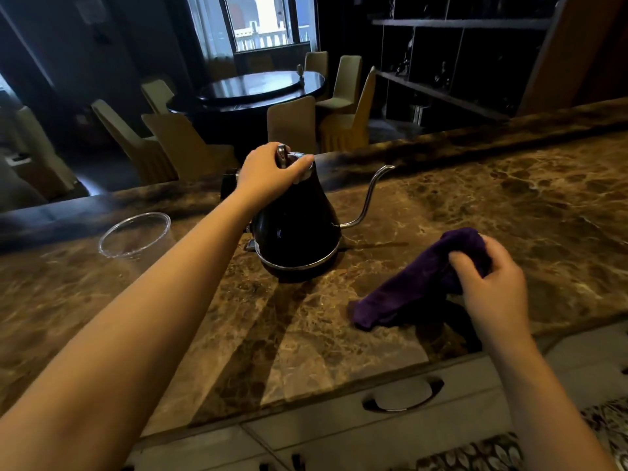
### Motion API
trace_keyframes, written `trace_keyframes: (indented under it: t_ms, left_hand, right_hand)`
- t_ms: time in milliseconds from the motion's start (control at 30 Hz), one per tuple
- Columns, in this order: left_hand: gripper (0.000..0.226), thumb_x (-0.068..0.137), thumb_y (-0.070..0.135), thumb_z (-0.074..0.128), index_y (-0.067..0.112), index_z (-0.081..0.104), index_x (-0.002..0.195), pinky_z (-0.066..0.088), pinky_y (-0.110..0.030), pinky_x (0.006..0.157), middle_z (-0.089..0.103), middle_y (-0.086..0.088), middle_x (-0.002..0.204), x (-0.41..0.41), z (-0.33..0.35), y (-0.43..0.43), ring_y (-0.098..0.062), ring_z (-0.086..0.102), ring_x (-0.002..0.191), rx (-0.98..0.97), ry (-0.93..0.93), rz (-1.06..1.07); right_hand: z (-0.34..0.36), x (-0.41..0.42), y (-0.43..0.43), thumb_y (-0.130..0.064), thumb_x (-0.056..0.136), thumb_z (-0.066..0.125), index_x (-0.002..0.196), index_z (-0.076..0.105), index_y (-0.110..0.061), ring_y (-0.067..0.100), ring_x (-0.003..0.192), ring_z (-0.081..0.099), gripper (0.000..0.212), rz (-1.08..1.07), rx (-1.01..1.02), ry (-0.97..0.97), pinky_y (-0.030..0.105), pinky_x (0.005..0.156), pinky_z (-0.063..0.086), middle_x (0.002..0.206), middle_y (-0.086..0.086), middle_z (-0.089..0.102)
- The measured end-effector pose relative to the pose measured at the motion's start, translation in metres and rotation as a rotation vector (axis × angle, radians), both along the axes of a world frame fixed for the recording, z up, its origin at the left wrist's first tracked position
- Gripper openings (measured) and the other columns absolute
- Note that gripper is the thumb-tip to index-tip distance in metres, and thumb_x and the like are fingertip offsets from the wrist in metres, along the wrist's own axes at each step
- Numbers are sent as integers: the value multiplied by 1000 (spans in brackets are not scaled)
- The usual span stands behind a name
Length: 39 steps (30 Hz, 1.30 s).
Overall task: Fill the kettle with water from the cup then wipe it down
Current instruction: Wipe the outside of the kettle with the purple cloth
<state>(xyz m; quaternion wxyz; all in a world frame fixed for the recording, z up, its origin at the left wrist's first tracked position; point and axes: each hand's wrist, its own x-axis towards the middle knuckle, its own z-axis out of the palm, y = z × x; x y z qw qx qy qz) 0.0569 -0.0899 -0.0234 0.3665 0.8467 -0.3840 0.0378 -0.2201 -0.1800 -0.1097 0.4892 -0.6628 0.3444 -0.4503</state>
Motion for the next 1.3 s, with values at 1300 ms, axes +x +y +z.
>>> trace_keyframes:
  t_ms: [1300]
  left_hand:
    - [31,92,12,47,19,59,119,48,-10,84,61,10,117,-3,9,37,4,59,100,-17,345,-427]
  right_hand:
    - [-36,51,135,-4,69,75,113,58,-7,14,107,50,48,70,-442,183,26,94,43,109,6,63]
